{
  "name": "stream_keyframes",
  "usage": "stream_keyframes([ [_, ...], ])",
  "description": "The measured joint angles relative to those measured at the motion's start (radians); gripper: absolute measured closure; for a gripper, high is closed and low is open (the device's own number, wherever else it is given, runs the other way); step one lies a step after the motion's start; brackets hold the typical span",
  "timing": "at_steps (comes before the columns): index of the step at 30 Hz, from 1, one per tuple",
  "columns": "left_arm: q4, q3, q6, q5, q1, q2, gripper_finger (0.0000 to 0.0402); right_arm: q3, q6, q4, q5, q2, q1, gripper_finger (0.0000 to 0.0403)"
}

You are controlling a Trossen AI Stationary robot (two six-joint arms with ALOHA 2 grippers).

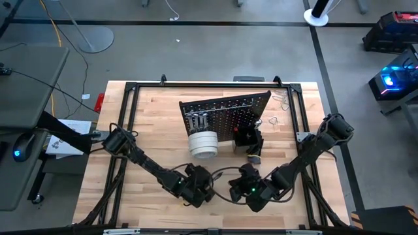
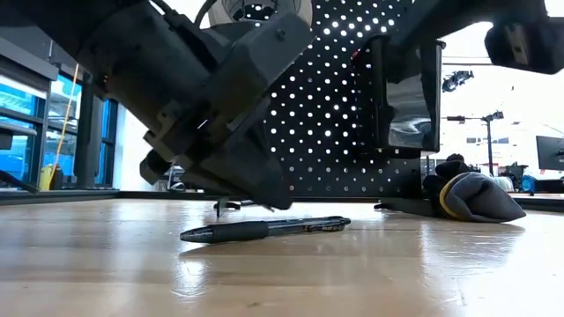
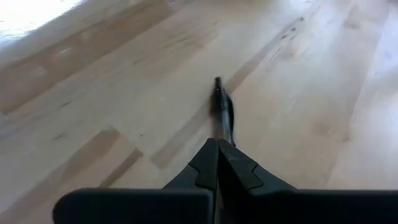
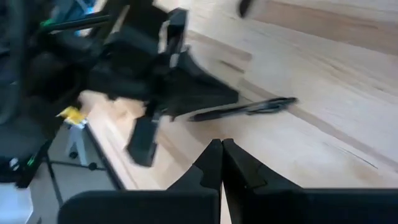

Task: Hang tools onto peg board
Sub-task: Hang the black ballpoint pen onto the pegboard

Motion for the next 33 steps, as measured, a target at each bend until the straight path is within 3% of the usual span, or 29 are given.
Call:
stream_keyframes([
  [7,0.020,0.000,0.015,-0.031,0.011,0.001,0.0401,0.000,0.090,-0.041,0.000,0.000,-0.001,0.0403],
  [10,0.107,0.000,0.045,-0.019,0.023,0.008,0.0401,0.000,0.091,-0.043,-0.022,0.000,-0.001,0.0403],
  [16,0.315,0.000,0.177,0.085,0.033,0.057,0.0401,0.000,0.116,-0.057,-0.058,0.007,-0.001,0.0403],
  [23,0.339,-0.001,0.201,0.185,0.021,0.051,0.0402,0.000,0.116,-0.056,-0.060,0.008,0.013,0.0403],
  [25,0.348,0.000,0.253,0.148,0.009,0.017,0.0402,0.000,0.116,-0.057,-0.060,0.008,0.015,0.0403],
  [29,0.310,0.000,0.360,-0.021,-0.013,-0.006,0.0402,0.000,0.116,-0.068,-0.060,0.008,0.018,0.0403],
  [33,0.266,0.001,0.465,-0.013,-0.002,-0.003,0.0402,0.000,0.116,-0.068,-0.061,0.008,0.018,0.0403],
])
